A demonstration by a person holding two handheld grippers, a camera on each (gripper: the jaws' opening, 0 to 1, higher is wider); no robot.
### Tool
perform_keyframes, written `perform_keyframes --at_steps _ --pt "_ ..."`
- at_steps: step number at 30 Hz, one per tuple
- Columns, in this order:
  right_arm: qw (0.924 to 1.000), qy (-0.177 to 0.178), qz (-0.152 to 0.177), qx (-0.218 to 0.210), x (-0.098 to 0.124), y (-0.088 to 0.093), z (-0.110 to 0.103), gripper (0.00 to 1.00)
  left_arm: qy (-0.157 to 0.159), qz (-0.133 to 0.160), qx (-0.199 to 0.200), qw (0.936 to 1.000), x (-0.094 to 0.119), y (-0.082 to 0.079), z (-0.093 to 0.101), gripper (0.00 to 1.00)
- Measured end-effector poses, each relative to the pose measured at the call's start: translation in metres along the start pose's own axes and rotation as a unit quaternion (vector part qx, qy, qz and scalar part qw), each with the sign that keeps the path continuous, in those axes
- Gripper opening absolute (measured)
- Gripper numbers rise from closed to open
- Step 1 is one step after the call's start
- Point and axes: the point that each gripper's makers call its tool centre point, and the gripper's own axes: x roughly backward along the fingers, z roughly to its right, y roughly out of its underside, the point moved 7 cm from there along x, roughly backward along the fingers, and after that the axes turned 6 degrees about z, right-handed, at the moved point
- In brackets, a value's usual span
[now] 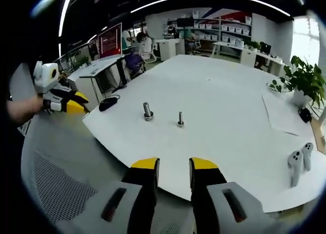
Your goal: Place the washer onto the threaded stud by aligning its center hole with the stud, sliding it down to the base, and recovering from edge contact or off-axis alignment until the washer reaches the visible bottom stop.
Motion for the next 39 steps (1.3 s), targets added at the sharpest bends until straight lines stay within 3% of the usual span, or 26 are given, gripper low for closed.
perform_keyframes --at_steps 16,20,39 --pt "0.9996 -0.007 -0.027 0.010 -0.0040 0.0084 0.0013 0.28 -0.012 -0.008 0.000 0.9999 -0.0025 0.0015 0.0015 0.21" --pt "0.9999 0.002 -0.015 0.004 -0.0019 0.0058 0.0043 0.28 -0.013 -0.012 -0.003 0.9998 -0.0039 0.0020 0.0018 0.21" --pt "0.9998 0.005 -0.019 0.000 -0.0025 0.0071 0.0045 0.29 -0.003 -0.013 -0.007 0.9999 -0.0037 0.0027 0.0035 0.21"
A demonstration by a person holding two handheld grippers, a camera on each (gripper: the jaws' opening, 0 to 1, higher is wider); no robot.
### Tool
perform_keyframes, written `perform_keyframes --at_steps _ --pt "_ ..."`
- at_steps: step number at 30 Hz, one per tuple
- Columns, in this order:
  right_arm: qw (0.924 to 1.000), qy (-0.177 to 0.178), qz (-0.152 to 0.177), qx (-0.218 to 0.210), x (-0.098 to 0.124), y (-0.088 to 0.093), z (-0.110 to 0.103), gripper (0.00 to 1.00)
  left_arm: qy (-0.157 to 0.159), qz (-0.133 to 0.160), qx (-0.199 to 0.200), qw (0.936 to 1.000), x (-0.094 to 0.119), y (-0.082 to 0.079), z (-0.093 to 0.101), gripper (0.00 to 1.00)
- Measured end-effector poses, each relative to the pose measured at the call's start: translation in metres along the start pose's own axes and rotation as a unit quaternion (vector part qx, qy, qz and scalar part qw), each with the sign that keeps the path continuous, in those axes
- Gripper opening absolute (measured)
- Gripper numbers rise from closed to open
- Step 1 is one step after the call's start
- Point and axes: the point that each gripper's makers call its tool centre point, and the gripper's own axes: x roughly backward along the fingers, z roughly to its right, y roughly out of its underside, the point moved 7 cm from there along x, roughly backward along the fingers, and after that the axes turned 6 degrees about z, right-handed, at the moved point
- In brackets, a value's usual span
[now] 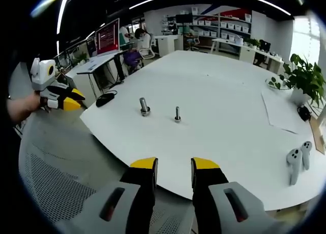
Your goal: Place the washer onto the threaded stud by aligning its center hole with the stud, sliding it down to the base, and recovering from edge contact or off-axis alignment until the washer reaches the visible bottom stop.
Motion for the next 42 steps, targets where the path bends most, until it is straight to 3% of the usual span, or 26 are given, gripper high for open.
perform_keyframes --at_steps 42 --pt "0.9997 -0.004 -0.023 0.000 -0.0020 0.0050 -0.0019 0.28 -0.001 -0.010 -0.003 0.9999 0.0004 0.0037 -0.0006 0.21"
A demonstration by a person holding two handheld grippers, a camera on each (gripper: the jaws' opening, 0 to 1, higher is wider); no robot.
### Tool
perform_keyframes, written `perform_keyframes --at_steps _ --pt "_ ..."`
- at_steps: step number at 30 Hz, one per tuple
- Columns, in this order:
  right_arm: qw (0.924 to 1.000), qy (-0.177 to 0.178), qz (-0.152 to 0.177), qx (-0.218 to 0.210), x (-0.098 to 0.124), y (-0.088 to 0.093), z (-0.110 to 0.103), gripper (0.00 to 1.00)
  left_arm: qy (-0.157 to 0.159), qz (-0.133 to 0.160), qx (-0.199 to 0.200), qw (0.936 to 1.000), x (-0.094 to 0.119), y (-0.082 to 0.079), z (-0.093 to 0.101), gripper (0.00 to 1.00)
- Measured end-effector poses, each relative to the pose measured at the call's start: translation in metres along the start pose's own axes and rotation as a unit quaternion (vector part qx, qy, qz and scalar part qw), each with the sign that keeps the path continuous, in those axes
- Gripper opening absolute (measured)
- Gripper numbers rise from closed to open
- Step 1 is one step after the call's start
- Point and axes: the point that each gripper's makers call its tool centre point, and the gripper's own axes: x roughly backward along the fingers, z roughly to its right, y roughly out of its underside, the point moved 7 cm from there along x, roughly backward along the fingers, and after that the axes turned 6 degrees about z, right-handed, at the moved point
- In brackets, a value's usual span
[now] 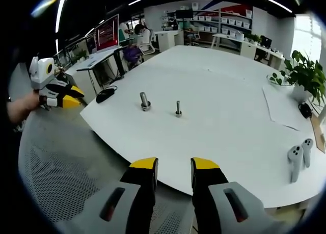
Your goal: Place the washer onto the threaded stud by aligning its center hole with the stud, sliding it down to the base, and recovering from edge contact or off-axis alignment until the washer reaches the visible bottom stop.
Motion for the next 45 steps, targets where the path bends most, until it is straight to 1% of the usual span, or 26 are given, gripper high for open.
perform_keyframes --at_steps 3,7,17,21,28,30,32,34,36,38,42,45 --pt "1.0000 -0.001 -0.005 0.008 -0.0007 0.0013 -0.0001 0.28 0.001 0.002 -0.003 1.0000 -0.0003 -0.0011 0.0011 0.21" --pt "1.0000 0.001 -0.001 0.003 -0.0001 0.0008 0.0006 0.28 0.000 0.000 -0.004 1.0000 -0.0001 0.0000 0.0010 0.21" --pt "1.0000 0.002 -0.002 0.003 -0.0002 0.0008 0.0010 0.28 0.002 -0.003 -0.003 1.0000 -0.0010 0.0002 0.0005 0.21" --pt "1.0000 0.002 0.002 -0.003 -0.0005 -0.0001 0.0021 0.28 0.005 -0.011 -0.008 0.9999 -0.0022 0.0014 0.0017 0.21" --pt "1.0000 0.002 -0.001 0.000 -0.0003 0.0010 0.0012 0.28 0.006 -0.009 -0.006 0.9999 -0.0012 0.0016 0.0017 0.21" --pt "0.9999 0.010 0.005 -0.012 0.0008 -0.0003 0.0039 0.28 0.006 -0.009 -0.007 0.9999 -0.0013 0.0013 0.0016 0.21" --pt "0.9996 0.009 0.007 -0.026 0.0009 -0.0004 0.0050 0.29 0.005 -0.008 -0.005 0.9999 -0.0013 0.0012 0.0012 0.21" --pt "0.9997 0.007 0.006 -0.021 0.0006 -0.0002 0.0030 0.29 0.005 -0.008 -0.004 0.9999 -0.0006 0.0011 0.0015 0.21" --pt "1.0000 0.003 -0.003 -0.006 -0.0011 0.0014 0.0000 0.29 0.006 -0.010 -0.005 0.9999 -0.0010 0.0024 0.0011 0.21" --pt "1.0000 0.004 -0.005 -0.002 -0.0010 0.0017 0.0006 0.29 0.006 -0.010 -0.005 0.9999 -0.0011 0.0024 0.0012 0.21" --pt "0.9999 0.006 -0.002 -0.012 0.0000 0.0010 0.0031 0.29 0.005 -0.008 -0.004 0.9999 -0.0014 0.0012 0.0011 0.21" --pt "0.9999 0.005 -0.003 -0.009 -0.0005 0.0014 0.0020 0.28 0.008 -0.011 -0.006 0.9999 -0.0016 0.0023 0.0014 0.20"
